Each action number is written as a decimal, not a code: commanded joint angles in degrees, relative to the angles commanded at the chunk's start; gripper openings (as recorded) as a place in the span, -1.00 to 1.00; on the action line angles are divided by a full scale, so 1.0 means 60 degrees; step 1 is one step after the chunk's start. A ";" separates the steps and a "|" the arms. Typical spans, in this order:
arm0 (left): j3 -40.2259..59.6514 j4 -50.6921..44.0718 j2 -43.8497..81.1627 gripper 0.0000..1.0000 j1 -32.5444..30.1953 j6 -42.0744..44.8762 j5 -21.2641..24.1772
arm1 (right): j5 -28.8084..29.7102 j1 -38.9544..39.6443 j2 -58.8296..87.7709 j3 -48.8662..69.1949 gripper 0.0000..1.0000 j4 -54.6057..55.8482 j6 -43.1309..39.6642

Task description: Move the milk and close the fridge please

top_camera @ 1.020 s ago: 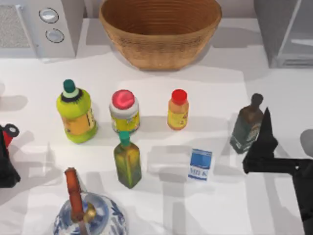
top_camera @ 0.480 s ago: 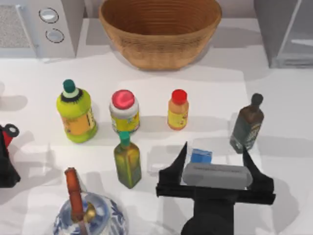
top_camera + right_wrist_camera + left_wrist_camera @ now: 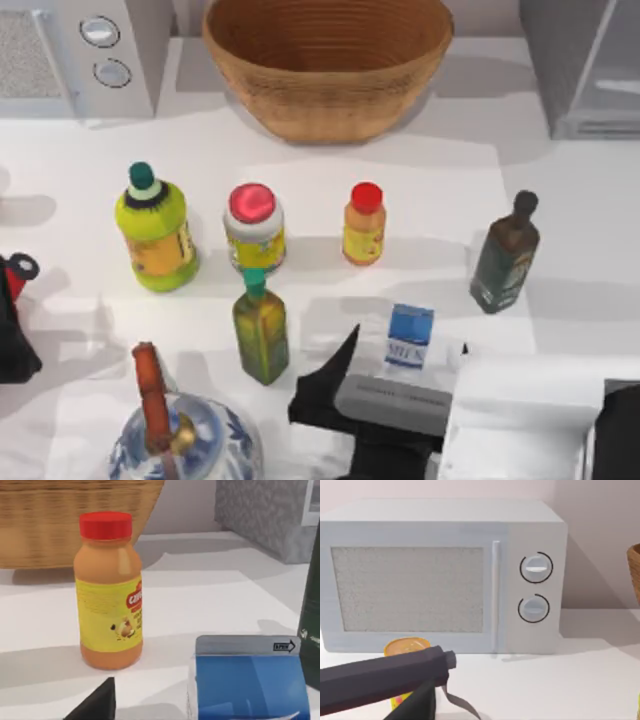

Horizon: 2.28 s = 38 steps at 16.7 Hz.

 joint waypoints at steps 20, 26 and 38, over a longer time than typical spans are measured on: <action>0.0000 0.0000 0.0000 1.00 0.0000 0.0000 0.0000 | -0.1184 -0.1196 0.0417 0.0260 1.00 0.1414 -0.1251; 0.0000 0.0000 0.0000 1.00 0.0000 0.0000 0.0000 | -0.1184 -0.1196 0.0417 0.0260 0.55 0.1414 -0.1251; 0.0000 0.0000 0.0000 1.00 0.0000 0.0000 0.0000 | -0.1184 -0.1196 0.0417 0.0260 -1.00 0.1414 -0.1251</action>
